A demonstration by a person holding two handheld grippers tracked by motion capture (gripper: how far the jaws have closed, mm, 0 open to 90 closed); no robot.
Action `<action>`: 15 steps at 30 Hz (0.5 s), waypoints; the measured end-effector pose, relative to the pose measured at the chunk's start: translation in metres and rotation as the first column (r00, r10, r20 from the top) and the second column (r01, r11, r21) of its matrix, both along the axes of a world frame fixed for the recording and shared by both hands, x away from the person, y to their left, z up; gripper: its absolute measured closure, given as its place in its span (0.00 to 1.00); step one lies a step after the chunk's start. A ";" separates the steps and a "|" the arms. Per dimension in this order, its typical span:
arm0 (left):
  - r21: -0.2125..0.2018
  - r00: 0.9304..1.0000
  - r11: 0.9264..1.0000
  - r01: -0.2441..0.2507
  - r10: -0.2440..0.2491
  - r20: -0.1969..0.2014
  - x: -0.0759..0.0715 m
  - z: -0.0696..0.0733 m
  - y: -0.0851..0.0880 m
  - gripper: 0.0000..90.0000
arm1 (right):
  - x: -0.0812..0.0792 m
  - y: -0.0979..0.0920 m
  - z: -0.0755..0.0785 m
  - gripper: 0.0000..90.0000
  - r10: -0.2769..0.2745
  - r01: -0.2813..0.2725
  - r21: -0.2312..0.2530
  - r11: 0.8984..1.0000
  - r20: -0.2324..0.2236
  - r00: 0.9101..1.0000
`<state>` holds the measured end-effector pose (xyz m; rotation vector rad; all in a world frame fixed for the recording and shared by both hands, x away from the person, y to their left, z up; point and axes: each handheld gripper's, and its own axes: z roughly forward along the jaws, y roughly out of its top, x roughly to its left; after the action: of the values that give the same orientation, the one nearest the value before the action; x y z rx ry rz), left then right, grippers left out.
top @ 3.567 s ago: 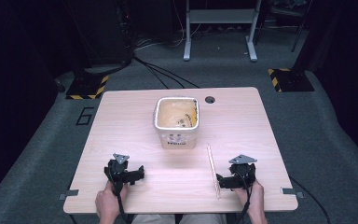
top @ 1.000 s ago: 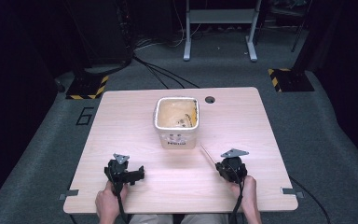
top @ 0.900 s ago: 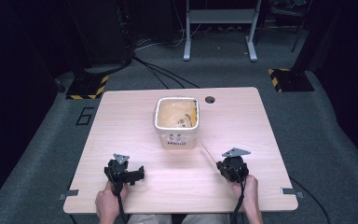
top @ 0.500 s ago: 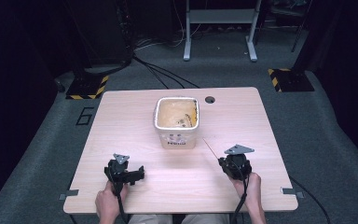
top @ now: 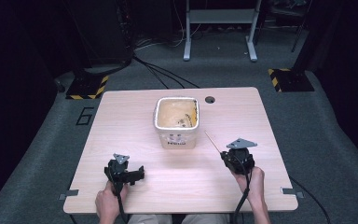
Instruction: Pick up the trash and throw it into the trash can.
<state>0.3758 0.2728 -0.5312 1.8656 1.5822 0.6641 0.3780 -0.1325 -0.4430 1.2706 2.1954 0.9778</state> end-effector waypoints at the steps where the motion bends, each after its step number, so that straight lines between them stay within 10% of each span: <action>1: 0.000 1.000 1.000 0.000 0.000 0.000 0.000 0.000 0.000 0.00 | 0.000 0.000 0.002 0.94 0.000 0.000 -0.001 1.000 0.005 1.000; 15: 0.001 1.000 1.000 0.000 0.000 0.000 0.000 0.000 0.000 0.00 | 0.008 -0.001 0.024 0.95 0.002 -0.002 -0.009 1.000 0.032 0.999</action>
<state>0.3758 0.2728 -0.5311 1.8665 1.5820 0.6641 0.3859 -0.1332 -0.4193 1.2408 2.1746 0.9815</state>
